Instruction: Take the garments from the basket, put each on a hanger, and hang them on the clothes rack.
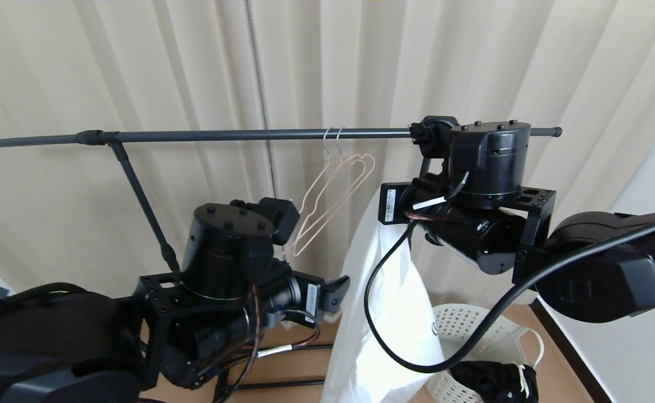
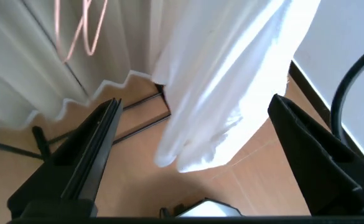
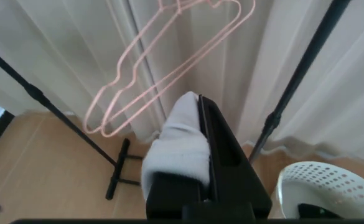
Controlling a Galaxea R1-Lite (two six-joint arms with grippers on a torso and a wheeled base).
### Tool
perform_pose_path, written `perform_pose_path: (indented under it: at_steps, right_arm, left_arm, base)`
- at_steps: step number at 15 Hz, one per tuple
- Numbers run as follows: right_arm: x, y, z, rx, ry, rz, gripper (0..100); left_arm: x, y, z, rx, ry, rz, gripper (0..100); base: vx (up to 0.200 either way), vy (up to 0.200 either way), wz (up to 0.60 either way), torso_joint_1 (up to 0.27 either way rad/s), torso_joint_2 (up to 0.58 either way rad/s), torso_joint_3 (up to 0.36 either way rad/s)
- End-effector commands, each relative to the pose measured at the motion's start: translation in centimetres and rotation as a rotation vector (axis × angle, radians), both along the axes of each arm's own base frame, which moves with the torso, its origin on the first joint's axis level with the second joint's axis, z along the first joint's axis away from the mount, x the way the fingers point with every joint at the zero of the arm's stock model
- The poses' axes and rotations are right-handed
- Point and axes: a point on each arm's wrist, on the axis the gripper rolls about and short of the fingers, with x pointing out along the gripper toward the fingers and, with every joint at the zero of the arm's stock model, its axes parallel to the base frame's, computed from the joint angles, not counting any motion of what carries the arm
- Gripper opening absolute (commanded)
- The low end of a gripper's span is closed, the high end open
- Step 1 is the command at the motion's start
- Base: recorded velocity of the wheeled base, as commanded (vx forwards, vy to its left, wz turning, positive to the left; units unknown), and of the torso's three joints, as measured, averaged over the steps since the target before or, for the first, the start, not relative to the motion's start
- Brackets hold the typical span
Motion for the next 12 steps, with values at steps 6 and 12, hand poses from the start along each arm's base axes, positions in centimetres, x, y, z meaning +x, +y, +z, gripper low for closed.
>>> perform_pose_path:
  at_steps: [6,12]
  right_arm:
    - [-2.2,2.8,-0.2,0.023,0.004,0.076,0]
    - [-2.8,3.1,-0.2,0.016,-0.001,0.043,0]
  left_arm:
    - [1.7,-5.7,-2.6,-0.021,-0.011,0.053,100]
    - [4.1,-6.7,-3.4,0.011,-0.076,0.241,100]
  base:
    - [0.0,0.0,0.0,0.0,0.0,0.0]
    - [0.0,0.0,0.0,0.0,0.0,0.0]
